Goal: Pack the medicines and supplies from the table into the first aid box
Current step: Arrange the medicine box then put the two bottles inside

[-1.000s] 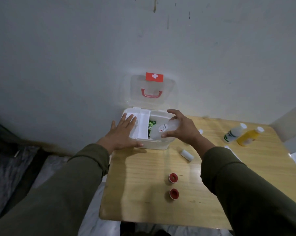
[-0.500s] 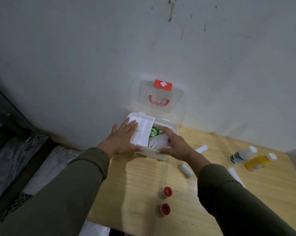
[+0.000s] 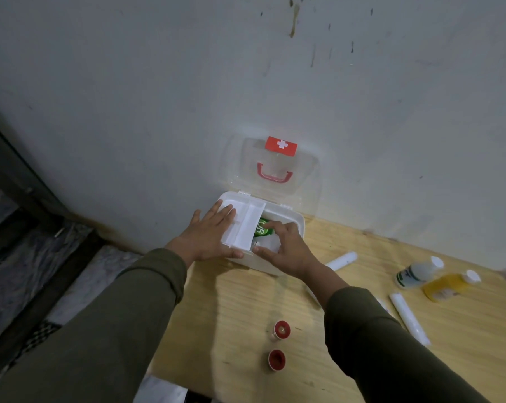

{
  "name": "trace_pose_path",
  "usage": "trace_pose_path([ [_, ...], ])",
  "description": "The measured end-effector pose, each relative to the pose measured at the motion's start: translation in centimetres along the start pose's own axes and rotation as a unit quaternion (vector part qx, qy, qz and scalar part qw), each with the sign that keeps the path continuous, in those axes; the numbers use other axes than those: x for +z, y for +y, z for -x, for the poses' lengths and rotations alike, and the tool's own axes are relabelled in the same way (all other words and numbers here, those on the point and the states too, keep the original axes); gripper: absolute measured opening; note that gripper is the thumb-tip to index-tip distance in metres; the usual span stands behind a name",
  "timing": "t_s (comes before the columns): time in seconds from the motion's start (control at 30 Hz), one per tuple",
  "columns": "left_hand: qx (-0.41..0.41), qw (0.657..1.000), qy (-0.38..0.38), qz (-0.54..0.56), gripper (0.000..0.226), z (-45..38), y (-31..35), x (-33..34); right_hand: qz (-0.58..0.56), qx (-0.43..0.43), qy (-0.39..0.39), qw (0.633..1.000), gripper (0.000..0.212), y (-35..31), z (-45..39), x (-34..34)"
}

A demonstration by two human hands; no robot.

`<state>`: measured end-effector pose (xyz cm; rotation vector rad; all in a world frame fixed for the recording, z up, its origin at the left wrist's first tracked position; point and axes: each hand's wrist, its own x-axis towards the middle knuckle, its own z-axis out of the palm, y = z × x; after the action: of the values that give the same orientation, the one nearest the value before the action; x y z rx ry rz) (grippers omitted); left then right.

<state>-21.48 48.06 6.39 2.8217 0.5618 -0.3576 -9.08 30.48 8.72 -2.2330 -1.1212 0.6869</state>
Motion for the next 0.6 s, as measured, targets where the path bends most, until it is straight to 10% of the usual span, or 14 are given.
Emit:
trace_pose_path([
  [0.6,-0.004,1.0,-0.001,-0.001,0.108,-0.2,0.0,0.3,0.002,0.007,-0.072,0.997,0.072,-1.0,-1.1,0.7],
])
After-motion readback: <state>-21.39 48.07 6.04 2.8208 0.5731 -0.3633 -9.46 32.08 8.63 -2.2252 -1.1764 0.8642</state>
